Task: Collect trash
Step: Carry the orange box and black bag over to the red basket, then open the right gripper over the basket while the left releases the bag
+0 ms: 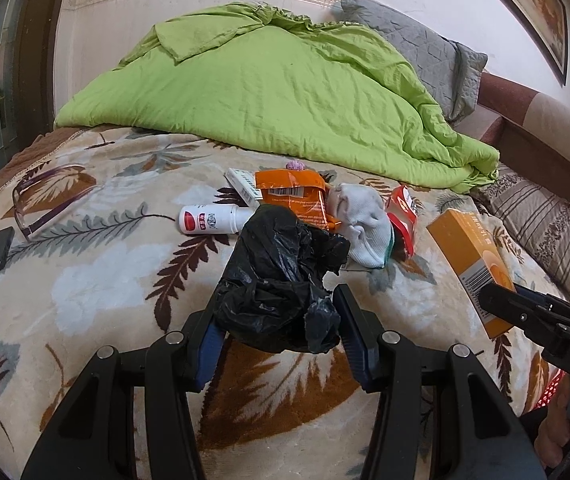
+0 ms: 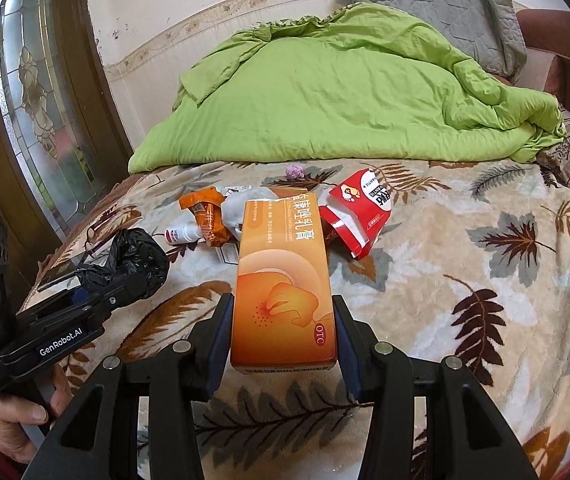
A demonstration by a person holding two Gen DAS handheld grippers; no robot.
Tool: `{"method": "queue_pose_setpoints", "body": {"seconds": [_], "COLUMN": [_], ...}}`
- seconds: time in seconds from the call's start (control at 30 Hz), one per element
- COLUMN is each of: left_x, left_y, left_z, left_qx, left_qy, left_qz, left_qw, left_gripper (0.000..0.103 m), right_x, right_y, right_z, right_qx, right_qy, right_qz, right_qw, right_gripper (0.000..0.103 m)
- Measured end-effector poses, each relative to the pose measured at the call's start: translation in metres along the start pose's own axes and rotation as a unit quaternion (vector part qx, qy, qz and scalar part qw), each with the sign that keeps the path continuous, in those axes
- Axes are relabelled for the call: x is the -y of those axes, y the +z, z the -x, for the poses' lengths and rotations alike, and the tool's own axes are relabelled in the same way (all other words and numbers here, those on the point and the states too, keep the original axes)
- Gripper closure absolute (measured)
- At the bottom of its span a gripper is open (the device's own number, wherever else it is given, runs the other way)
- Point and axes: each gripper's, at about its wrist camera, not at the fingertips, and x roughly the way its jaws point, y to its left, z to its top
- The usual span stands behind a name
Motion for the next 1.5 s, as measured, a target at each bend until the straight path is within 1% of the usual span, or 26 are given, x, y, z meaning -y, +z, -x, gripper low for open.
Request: {"method": "queue_pose_setpoints", "body": {"seconds": [0.23,0.33,0.43,0.57,0.7,0.8,0.87,0.97,1.1,1.2,1.3,1.37,1.4,1.47,1.5], "left_x": [0.005,0.011,0.024,0.051,0.08,0.102,0.113,0.132,0.164,0.198,0.234,0.259,0.276,0.299,0.315], "left_y": [-0.002,-0.003,-0.006,-0.019,-0.03,-0.036,-0.038,-0.039,-0.036,-0.038,-0.041,-0.047,-0.05,-0.059,-0.066], "left_z": [0.003,0.01,0.023,0.04,0.054,0.064,0.068,0.075,0.087,0.091,0.09,0.089,0.089,0.088,0.088], "left_qx": [0.001,0.002,0.005,-0.004,-0.01,-0.014,-0.017,-0.024,-0.027,-0.034,-0.06,-0.08,-0.089,-0.1,-0.107], "left_qy": [-0.006,-0.021,-0.043,-0.08,-0.113,-0.141,-0.15,-0.164,-0.197,-0.228,-0.269,-0.297,-0.312,-0.327,-0.337], "left_qz": [-0.01,-0.014,-0.027,-0.052,-0.078,-0.091,-0.099,-0.115,-0.143,-0.171,-0.188,-0.196,-0.205,-0.22,-0.234], "left_qw": [0.9999,0.9997,0.9987,0.9954,0.9904,0.9857,0.9835,0.9794,0.9695,0.9578,0.9429,0.9311,0.9234,0.9133,0.9056], "left_gripper": [0.052,0.052,0.052,0.052,0.052,0.052,0.052,0.052,0.052,0.052,0.052,0.052,0.052,0.052,0.052], "right_x": [0.0,0.002,0.011,0.023,0.033,0.048,0.059,0.073,0.098,0.119,0.144,0.161,0.168,0.183,0.187], "right_y": [0.0,-0.001,-0.004,-0.017,-0.036,-0.049,-0.057,-0.064,-0.071,-0.082,-0.1,-0.113,-0.12,-0.135,-0.14], "right_z": [0.002,0.008,0.02,0.055,0.095,0.122,0.136,0.152,0.185,0.215,0.245,0.265,0.276,0.297,0.304], "right_qx": [0.003,0.009,0.005,0.016,0.023,0.025,0.027,0.029,0.042,0.054,0.061,0.066,0.069,0.075,0.077], "right_qy": [-0.002,0.0,0.015,0.026,0.018,0.013,0.006,-0.01,-0.039,-0.074,-0.1,-0.111,-0.12,-0.131,-0.135], "right_qz": [-0.004,-0.014,-0.046,-0.079,-0.091,-0.116,-0.137,-0.154,-0.18,-0.197,-0.228,-0.251,-0.263,-0.286,-0.294], "right_qw": [1.0,1.0,0.999,0.996,0.995,0.993,0.99,0.988,0.982,0.976,0.967,0.959,0.955,0.946,0.943], "right_gripper": [0.052,0.052,0.052,0.052,0.052,0.052,0.052,0.052,0.052,0.052,0.052,0.052,0.052,0.052,0.052]}}
